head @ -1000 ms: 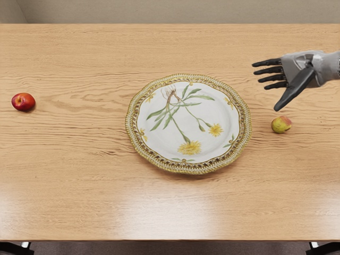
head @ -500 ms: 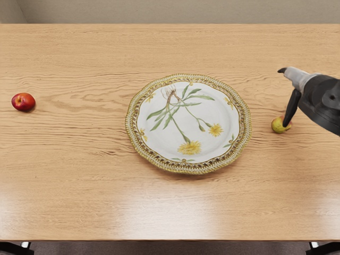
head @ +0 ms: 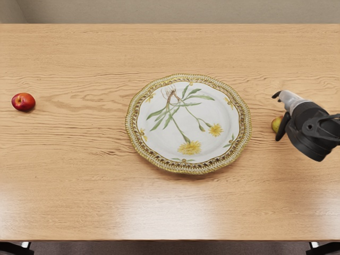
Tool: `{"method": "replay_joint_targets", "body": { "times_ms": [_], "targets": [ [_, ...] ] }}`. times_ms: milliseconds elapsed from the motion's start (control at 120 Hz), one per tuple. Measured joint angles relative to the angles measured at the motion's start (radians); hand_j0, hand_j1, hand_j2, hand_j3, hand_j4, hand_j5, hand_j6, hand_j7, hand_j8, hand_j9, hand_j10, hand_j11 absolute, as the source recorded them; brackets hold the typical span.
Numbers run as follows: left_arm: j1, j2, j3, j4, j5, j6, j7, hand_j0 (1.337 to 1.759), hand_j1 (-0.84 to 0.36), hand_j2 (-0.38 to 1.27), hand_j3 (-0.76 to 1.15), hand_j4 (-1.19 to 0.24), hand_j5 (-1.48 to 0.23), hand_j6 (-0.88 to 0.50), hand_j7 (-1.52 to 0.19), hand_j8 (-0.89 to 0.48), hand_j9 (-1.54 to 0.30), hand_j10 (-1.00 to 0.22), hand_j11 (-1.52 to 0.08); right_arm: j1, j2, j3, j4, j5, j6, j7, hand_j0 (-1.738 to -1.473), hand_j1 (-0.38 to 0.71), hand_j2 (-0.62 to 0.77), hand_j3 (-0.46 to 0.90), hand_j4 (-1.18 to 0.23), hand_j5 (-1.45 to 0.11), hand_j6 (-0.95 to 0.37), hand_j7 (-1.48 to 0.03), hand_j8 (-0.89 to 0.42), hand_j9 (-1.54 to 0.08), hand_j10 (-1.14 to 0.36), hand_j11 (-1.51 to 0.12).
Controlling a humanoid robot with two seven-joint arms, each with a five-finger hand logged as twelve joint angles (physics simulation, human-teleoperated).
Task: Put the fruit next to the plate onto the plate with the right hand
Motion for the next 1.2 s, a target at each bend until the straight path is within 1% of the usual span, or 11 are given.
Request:
{"method": "replay_joint_targets", "body": {
  "times_ms": [175,342,475,725,1200],
  "targets": [
    [0.001,0.000,0.000,0.000,0.000,0.000,0.000,1.658,0.34,0.00,0.00,-0.01,-0.01,-0.01,-0.01,-0.01,-0.01,-0.01,-0.01,-0.060,0.014,0.021,-0.078,-0.002,-0.002,0.000,-1.658,-0.08,-0.04,0.00,-0.23,-0.30,-0.23,-0.30,-0.23,-0.30,-0.23,-0.30],
    [0.000,0.000,0.000,0.000,0.000,0.000,0.000,1.658,0.34,0.00,0.00,-0.01,-0.01,-0.01,-0.01,-0.01,-0.01,-0.01,-0.01,-0.106,0.049,0.050,-0.133,-0.003,-0.002,0.000,-1.658,-0.06,-0.05,0.00,-0.25,-0.32,-0.25,-0.32,-0.25,-0.32,-0.25,-0.32],
    [0.001,0.000,0.000,0.000,0.000,0.000,0.000,1.658,0.34,0.00,0.00,-0.01,-0.01,-0.01,-0.01,-0.01,-0.01,-0.01,-0.01,-0.129,0.075,0.064,-0.170,-0.003,-0.002,0.000,-1.658,-0.03,-0.05,0.00,-0.27,-0.34,-0.27,-0.34,-0.27,-0.34,-0.27,-0.34],
    [0.000,0.000,0.000,0.000,0.000,0.000,0.000,1.658,0.34,0.00,0.00,-0.01,-0.01,-0.01,-0.01,-0.01,-0.01,-0.01,-0.01,-0.136,0.096,0.069,-0.185,-0.002,-0.002,0.000,-1.658,0.02,-0.06,0.00,-0.31,-0.40,-0.31,-0.40,-0.31,-0.40,-0.31,-0.40],
    [0.000,0.000,0.000,0.000,0.000,0.000,0.000,1.658,0.34,0.00,0.00,-0.01,-0.01,-0.01,-0.01,-0.01,-0.01,-0.01,-0.01,-0.133,0.086,0.069,-0.176,0.000,-0.002,0.000,-1.658,0.04,-0.06,0.00,-0.33,-0.42,-0.33,-0.42,-0.33,-0.42,-0.33,-0.42]
  ]
}}
